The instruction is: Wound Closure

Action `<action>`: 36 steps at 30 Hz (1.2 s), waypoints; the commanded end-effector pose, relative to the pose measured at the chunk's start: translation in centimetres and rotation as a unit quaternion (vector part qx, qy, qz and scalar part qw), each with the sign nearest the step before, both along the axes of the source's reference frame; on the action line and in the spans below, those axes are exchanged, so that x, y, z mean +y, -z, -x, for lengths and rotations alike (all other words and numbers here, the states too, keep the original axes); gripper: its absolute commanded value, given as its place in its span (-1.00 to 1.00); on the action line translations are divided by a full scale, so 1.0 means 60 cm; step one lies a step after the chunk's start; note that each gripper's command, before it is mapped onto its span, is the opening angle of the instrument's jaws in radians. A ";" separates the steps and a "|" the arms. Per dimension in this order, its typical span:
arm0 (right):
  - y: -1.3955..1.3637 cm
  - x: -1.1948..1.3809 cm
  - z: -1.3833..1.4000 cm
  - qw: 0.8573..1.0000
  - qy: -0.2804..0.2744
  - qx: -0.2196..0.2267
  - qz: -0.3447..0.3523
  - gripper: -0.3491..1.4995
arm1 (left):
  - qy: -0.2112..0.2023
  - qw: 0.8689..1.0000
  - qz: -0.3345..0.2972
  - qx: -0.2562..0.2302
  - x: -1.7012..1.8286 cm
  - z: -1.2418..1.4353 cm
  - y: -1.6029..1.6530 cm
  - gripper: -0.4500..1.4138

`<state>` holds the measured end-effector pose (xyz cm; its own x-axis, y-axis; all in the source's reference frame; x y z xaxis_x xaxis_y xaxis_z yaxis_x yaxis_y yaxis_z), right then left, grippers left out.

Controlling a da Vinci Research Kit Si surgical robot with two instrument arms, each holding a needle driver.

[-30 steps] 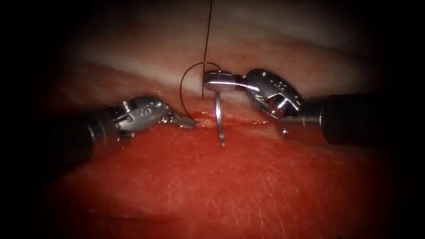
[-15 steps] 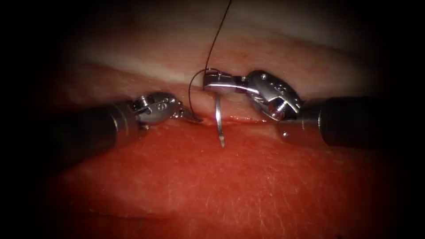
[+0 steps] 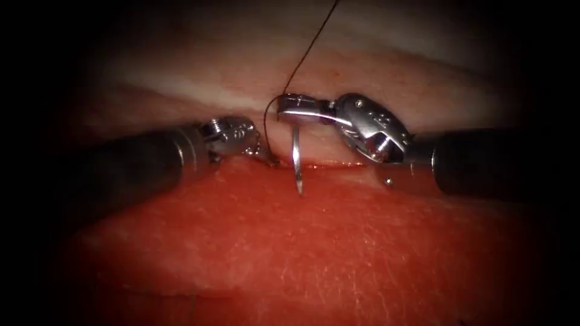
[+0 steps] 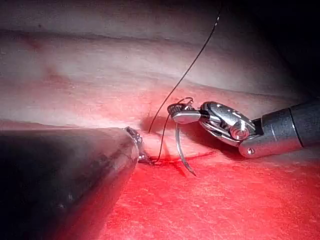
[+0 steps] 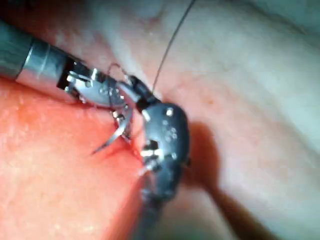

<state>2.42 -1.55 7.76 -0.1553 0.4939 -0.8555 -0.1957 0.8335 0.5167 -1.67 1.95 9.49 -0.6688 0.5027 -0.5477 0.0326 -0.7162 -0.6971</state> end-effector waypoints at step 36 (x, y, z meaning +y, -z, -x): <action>-0.0050 0.0020 -0.0043 0.994 -0.039 -0.015 0.104 -1.00 | -0.101 0.988 -0.104 -0.055 -0.0035 0.0020 0.0074 -1.00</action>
